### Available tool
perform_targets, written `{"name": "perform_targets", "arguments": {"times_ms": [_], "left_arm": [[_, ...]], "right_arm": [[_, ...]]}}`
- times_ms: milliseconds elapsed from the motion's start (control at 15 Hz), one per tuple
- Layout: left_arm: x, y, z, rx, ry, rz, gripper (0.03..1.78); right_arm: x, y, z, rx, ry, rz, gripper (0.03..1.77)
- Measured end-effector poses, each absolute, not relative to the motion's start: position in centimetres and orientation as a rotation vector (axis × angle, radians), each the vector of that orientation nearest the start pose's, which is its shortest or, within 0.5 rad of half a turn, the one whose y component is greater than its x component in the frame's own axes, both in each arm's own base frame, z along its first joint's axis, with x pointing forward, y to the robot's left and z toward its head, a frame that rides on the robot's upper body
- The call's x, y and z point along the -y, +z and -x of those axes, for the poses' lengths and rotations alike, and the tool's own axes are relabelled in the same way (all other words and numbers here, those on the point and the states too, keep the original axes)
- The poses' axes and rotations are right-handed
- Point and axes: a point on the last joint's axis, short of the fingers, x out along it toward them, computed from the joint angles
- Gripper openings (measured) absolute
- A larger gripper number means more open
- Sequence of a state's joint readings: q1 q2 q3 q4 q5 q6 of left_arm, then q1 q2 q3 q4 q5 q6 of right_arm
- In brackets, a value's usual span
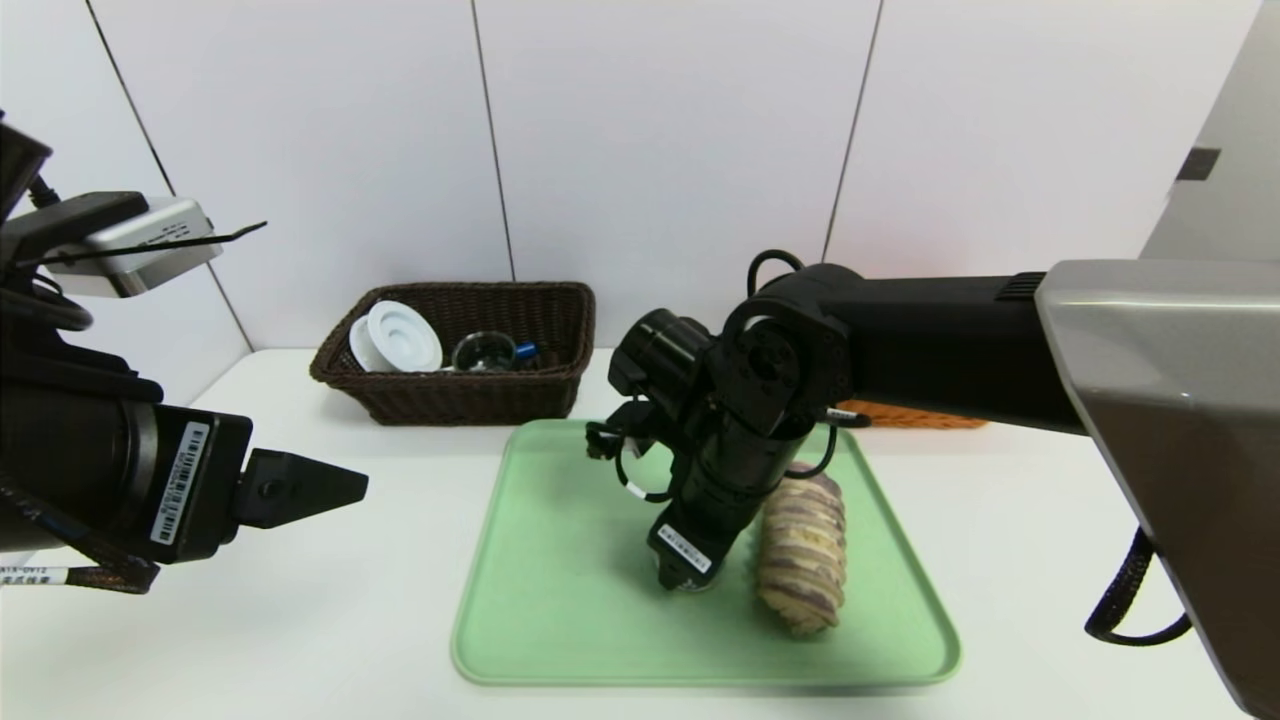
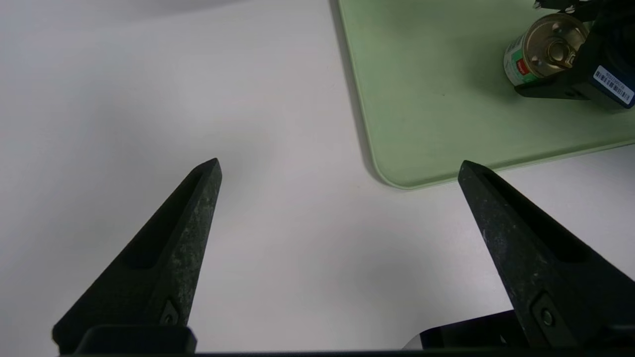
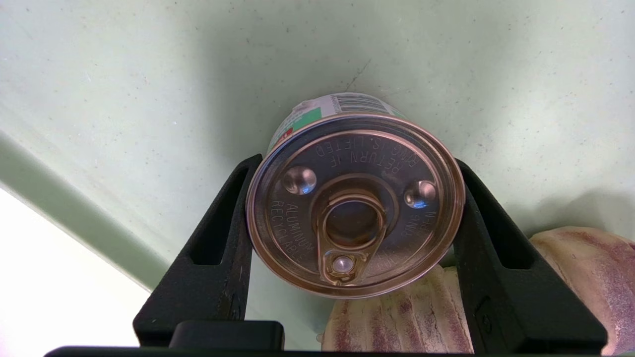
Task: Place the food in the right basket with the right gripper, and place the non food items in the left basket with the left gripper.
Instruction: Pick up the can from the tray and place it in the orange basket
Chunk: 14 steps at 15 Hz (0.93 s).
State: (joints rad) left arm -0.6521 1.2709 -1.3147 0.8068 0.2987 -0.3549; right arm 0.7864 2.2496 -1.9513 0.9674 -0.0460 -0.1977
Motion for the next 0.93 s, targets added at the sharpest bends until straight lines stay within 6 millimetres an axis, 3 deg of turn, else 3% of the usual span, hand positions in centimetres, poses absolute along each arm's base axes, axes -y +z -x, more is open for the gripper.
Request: {"name": "perform_targets", "arguments": {"times_ms": [400,933], "left_arm": [[9.0,30.0,-12.8,-0.724,-0.210,-0.012,1.69],[9.1,30.0,-13.0,-0.716,-0.214,-0.008,1.69]], "right_arm": [[-28.7,16.1,-28.8,-1.115,0.759,0.683,1.10],[-26.0,21.5,-27.9,-0.987,0.726,0.611,1.10]]}}
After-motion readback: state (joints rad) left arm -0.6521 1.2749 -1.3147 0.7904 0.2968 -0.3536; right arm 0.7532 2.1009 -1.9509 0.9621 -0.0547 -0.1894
